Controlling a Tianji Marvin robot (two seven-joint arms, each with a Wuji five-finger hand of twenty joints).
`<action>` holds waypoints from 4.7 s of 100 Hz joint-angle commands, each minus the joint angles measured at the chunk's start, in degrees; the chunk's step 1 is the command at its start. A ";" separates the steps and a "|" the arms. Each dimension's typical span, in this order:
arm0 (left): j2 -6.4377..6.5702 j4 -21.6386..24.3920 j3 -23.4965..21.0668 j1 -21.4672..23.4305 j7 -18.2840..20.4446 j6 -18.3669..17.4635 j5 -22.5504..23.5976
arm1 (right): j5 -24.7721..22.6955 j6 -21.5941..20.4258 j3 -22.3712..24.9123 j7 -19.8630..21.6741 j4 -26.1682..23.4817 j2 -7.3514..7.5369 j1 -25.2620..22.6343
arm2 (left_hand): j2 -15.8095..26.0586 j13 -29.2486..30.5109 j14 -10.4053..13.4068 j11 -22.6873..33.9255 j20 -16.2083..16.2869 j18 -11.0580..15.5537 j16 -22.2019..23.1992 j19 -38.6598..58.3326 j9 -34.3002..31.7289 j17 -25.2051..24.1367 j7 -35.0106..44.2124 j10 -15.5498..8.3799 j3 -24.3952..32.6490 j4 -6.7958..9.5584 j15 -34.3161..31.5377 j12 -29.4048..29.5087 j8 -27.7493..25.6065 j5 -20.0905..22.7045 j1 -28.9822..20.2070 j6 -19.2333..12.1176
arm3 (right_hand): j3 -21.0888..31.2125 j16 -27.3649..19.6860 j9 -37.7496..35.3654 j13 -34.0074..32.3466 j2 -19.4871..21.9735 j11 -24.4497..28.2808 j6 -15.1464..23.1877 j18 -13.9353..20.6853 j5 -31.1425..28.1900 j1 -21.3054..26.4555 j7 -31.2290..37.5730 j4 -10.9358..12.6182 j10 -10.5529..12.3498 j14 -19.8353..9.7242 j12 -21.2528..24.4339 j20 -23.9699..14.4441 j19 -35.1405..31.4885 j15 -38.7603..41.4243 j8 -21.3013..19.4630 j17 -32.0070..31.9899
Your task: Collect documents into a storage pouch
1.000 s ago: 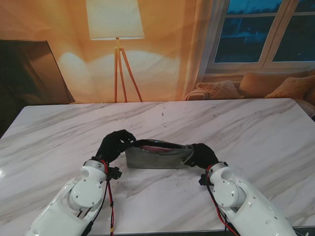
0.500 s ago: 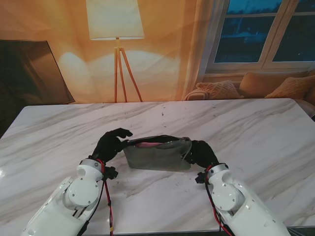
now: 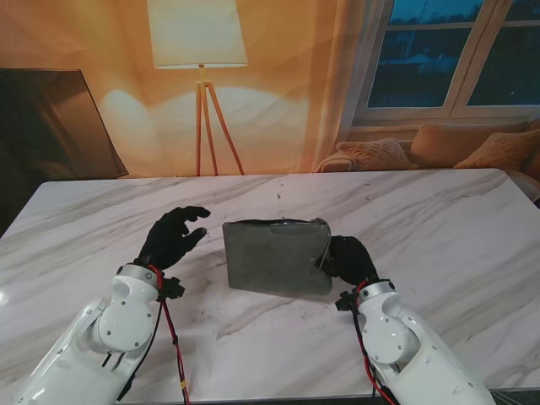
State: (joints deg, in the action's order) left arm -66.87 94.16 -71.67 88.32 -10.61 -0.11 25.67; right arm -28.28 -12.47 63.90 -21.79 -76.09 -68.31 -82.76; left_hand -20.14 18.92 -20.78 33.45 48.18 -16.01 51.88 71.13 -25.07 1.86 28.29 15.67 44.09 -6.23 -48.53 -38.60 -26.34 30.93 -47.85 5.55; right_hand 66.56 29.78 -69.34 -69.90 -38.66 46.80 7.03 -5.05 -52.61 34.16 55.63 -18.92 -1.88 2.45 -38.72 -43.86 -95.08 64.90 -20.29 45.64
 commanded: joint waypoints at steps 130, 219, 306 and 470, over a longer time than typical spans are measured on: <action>-0.91 -4.33 19.08 -10.17 7.86 -3.69 -12.67 | -3.04 -2.93 -1.43 -2.70 -1.99 -0.39 -1.19 | -9.31 25.36 -8.82 13.59 12.54 -0.26 7.55 24.33 -22.46 32.56 5.12 2.61 7.73 -1.20 -24.45 -9.97 -1.12 10.08 10.88 6.33 | 2.80 -0.72 -0.34 2.57 0.17 -0.58 5.41 3.15 -2.74 2.56 3.59 1.66 -0.16 0.87 0.84 3.18 2.21 -4.72 -0.83 -3.65; -3.83 -10.84 25.94 -16.42 4.63 -4.73 -15.83 | -6.00 -4.35 -2.62 -3.70 -1.91 -0.01 -1.13 | -16.86 47.84 0.31 28.74 -15.29 8.31 0.42 48.25 -37.89 59.34 9.86 -3.23 10.68 -6.42 -42.81 -12.61 1.81 16.10 8.70 5.70 | 2.64 -0.51 -0.13 2.55 0.45 -0.20 5.08 3.29 -2.44 2.64 3.60 1.66 -0.17 0.66 0.93 3.48 2.01 -4.74 -0.98 -3.61; -4.69 -12.78 30.05 -19.00 6.84 -6.10 -19.23 | -6.98 -4.64 -3.32 -4.44 -1.08 0.01 -0.58 | -22.16 53.79 7.88 40.53 -0.70 15.34 -5.84 48.84 -48.95 62.05 22.87 -7.06 14.66 -6.97 -54.11 -11.89 6.30 20.27 2.77 5.98 | 2.85 -0.48 -0.09 2.57 0.34 -0.08 5.39 3.32 -2.42 2.51 3.67 1.61 0.01 0.58 1.09 3.69 1.95 -4.80 -1.09 -3.56; -3.02 2.54 16.50 -10.63 3.60 -1.40 -21.41 | -4.31 -0.24 -1.66 1.98 -2.78 0.88 -1.70 | -6.92 52.49 1.86 32.70 -14.82 7.89 -2.16 48.84 -41.54 60.66 34.01 -0.83 7.75 -0.64 -44.05 -16.46 -22.52 12.61 -3.80 -0.98 | 2.48 -1.83 5.43 8.18 -0.57 -3.73 9.59 3.03 -6.24 8.02 2.57 2.80 2.17 -1.41 -1.10 3.69 7.59 -10.21 -3.07 -9.03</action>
State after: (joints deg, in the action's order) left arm -70.29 95.69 -54.31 76.93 -7.70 -1.92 4.37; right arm -33.17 -13.55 62.03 -21.05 -78.44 -67.42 -84.04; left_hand -28.75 67.01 -15.72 63.50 34.75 -20.45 50.04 105.36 -63.67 58.78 56.71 14.55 51.08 -9.99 -86.14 -54.89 -45.54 42.79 -50.80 10.24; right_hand 65.85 28.75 -65.15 -62.66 -40.67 43.24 6.60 -4.16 -53.38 35.98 55.60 -19.53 -0.07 1.90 -38.80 -40.09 -87.94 55.35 -21.54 37.07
